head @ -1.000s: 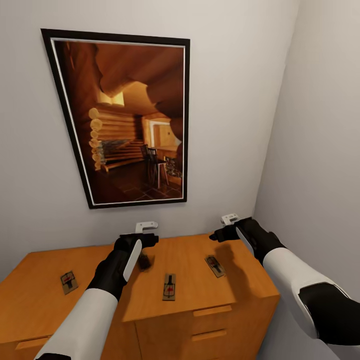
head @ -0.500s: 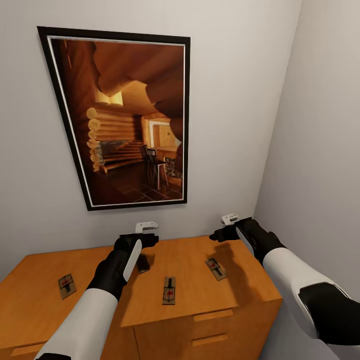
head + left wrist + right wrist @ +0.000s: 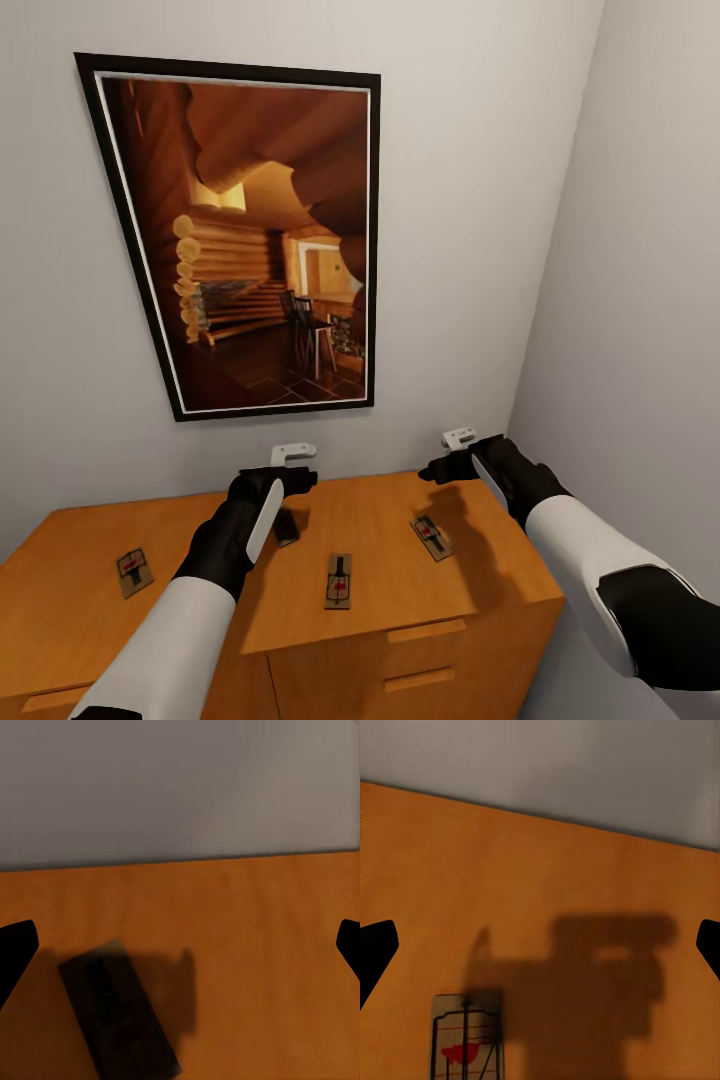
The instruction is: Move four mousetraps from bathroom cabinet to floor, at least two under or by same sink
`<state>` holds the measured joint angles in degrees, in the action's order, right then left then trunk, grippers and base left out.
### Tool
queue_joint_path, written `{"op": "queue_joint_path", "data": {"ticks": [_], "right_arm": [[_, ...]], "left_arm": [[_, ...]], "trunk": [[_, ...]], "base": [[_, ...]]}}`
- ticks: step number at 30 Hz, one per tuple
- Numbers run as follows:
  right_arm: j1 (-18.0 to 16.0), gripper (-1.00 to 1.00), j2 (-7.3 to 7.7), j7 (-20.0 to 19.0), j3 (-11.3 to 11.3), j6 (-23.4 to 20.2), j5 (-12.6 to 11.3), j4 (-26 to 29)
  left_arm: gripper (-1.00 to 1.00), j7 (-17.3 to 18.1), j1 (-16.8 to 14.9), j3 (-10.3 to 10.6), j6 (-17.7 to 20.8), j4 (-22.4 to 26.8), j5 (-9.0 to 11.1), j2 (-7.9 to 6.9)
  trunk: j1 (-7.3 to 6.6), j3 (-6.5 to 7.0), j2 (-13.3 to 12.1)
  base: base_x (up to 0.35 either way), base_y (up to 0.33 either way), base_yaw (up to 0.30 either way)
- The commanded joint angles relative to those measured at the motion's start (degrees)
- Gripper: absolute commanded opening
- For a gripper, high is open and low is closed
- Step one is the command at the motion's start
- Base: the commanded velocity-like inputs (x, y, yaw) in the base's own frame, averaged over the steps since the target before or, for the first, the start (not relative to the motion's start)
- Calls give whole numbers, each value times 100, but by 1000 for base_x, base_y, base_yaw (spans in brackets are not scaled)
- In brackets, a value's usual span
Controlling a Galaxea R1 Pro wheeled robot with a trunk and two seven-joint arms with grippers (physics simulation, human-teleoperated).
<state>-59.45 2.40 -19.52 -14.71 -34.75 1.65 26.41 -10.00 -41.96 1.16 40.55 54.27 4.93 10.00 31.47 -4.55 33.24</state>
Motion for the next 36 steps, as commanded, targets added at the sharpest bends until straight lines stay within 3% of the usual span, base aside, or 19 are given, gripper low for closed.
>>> {"op": "queue_joint_path", "data": {"ticks": [1,15,28,36], "right_arm": [[-5,100,6,-25,-25,-23,19,9],[-5,100,-13,-26,-27,-25,5,-401],[-5,100,-257,-37,-24,-4,10,-953],[-5,100,-325,-44,-23,10,14,-1124]], "left_arm": [[100,-46,-5,7,23,6,52,0],[100,-46,-5,7,23,4,52,0],[100,-46,-5,7,23,4,52,0],[100,-46,-5,7,23,4,52,0]], "trunk": [[3,-12,10],[3,-12,10],[3,-12,10],[3,-12,10]], "base": [[0,0,0],[0,0,0],[0,0,0],[0,0,0]]}}
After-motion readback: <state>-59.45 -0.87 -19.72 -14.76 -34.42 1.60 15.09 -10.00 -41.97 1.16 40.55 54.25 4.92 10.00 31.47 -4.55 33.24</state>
